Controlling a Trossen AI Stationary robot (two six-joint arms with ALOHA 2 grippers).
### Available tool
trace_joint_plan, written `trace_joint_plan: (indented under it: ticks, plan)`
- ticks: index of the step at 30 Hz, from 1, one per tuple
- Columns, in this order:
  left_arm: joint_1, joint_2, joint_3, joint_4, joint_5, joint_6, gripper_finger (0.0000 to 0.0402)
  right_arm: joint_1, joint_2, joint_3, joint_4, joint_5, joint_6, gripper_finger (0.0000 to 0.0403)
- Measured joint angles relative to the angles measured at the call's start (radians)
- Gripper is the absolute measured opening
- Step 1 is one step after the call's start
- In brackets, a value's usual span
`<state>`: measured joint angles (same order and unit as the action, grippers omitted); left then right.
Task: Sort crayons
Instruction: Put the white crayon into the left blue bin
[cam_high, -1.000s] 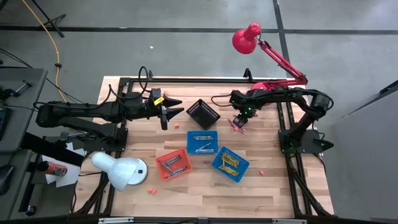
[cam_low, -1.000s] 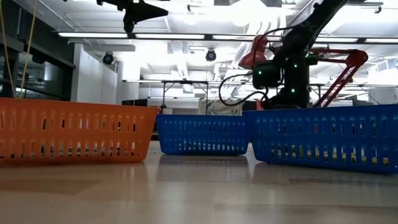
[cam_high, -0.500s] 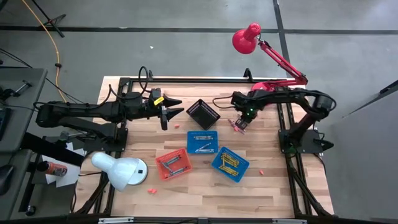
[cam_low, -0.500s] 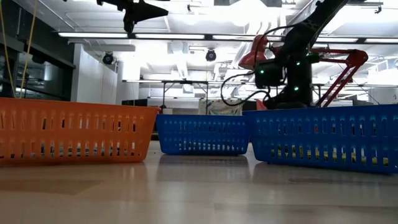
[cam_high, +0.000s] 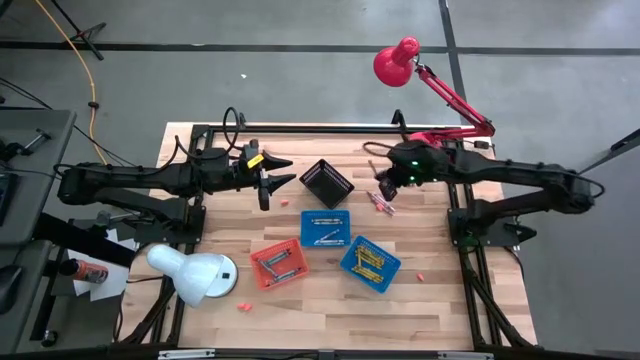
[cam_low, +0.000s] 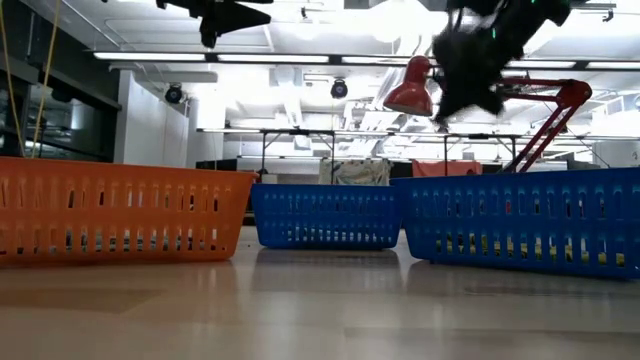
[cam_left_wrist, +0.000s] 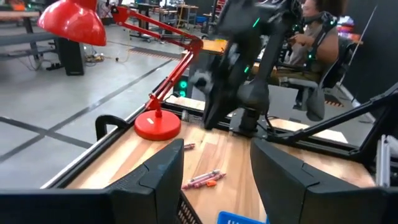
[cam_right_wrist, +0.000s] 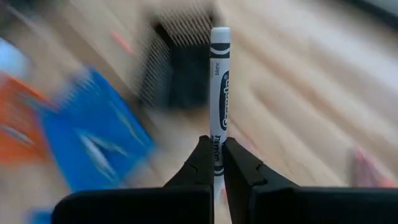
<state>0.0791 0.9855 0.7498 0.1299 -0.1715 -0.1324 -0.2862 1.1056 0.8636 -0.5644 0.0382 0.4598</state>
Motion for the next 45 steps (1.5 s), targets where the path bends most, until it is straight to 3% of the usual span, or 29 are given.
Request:
trace_joint_plan:
  ticks: [4, 8, 14, 31, 39, 45]
  plan:
    - [0.000, 0.000, 0.000, 0.000, -0.004, 0.037, 0.0175, 0.083, -0.066, -0.044, 0.332, 0.040, 0.002, 0.0001]
    - [0.000, 0.000, 0.000, 0.000, -0.008, 0.040, 0.0175, 0.141, -0.043, -0.060, 0.643, 0.036, -0.077, 0.0001]
    - [0.000, 0.000, 0.000, 0.003, -0.008, 0.039, 0.0175, 0.187, 0.036, -0.061, 0.892, -0.039, -0.169, 0.0001]
    - [0.000, 0.000, 0.000, 0.003, -0.008, 0.030, 0.0175, 0.197, 0.092, -0.061, 0.908, -0.049, -0.151, 0.0000]
    - [0.000, 0.000, 0.000, 0.003, -0.008, 0.030, 0.0175, 0.242, 0.330, -0.048, 0.850, -0.155, -0.146, 0.0000]
    - [0.000, 0.000, 0.000, 0.003, -0.008, 0.030, 0.0175, 0.264, 0.506, 0.047, 0.610, -0.166, -0.182, 0.0000]
